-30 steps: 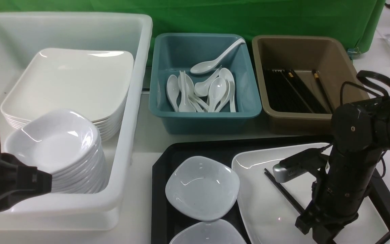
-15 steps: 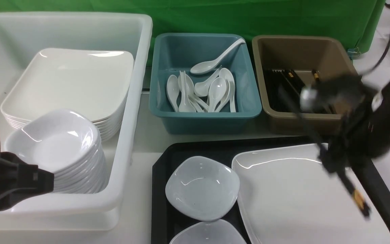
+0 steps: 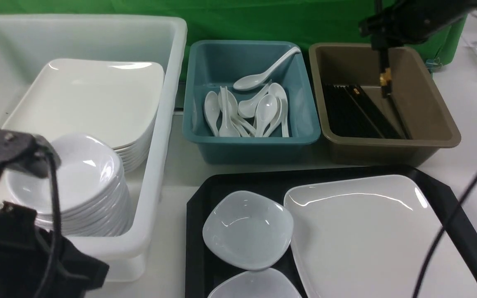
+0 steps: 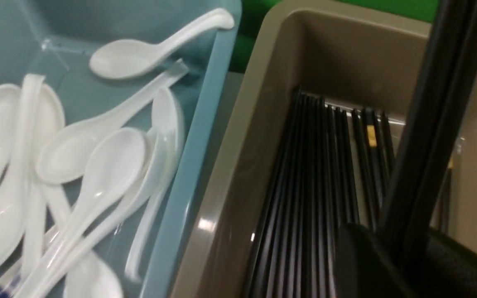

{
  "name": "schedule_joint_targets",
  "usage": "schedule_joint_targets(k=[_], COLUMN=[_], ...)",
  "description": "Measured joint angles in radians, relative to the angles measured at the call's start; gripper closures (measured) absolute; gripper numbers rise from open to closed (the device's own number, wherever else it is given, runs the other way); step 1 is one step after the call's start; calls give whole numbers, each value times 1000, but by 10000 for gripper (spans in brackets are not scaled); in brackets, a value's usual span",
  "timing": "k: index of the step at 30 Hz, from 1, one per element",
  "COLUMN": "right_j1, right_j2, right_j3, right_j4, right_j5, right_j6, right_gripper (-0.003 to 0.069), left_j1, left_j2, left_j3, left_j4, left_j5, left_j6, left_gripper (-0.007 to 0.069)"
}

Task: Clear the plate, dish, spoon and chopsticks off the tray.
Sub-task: Use the right arm to put the chopsticks into the small storage box on the right, then use the left arm to grab a small plate from the dinner plate

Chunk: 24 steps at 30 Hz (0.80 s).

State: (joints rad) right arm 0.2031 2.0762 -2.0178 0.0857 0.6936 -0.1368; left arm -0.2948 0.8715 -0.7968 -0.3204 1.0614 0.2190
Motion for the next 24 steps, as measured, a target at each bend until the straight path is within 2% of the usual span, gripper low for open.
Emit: schedule_joint_targets(k=[3,10,13,14,16,19,20,24], right_j1=[0,0,0,0,0,-1,-1,0], right_j2=[81,147,141,127,71,-20,-83,-251], right_j3=[-53,-62,-70,-80,-91,-94,-94,-47], right_j4=[-5,-91,-118,-139,-173,-186,-186,-186], right_j5=[0,66,125,187,280,363,403,439], right_j6=[25,93,97,98,91,81,68,45], right_gripper=[488,270,242,267,416,574,608,638], left_j1=[-40,-54,-54,-54,-54,-61,-78,-171], left_j2=[24,87,108,125,163,220,260,362], left_j3=[0,-8,-34,-65,-136,-208,-240,-279], left_j4=[16,28,31,35,42,50,57,75], left_j5=[29,36,37,38,40,36,34,31], left_j6=[-19,-40,-40,-41,-40,-35,-31,-32], left_gripper=[616,616,616,616,616,616,616,616])
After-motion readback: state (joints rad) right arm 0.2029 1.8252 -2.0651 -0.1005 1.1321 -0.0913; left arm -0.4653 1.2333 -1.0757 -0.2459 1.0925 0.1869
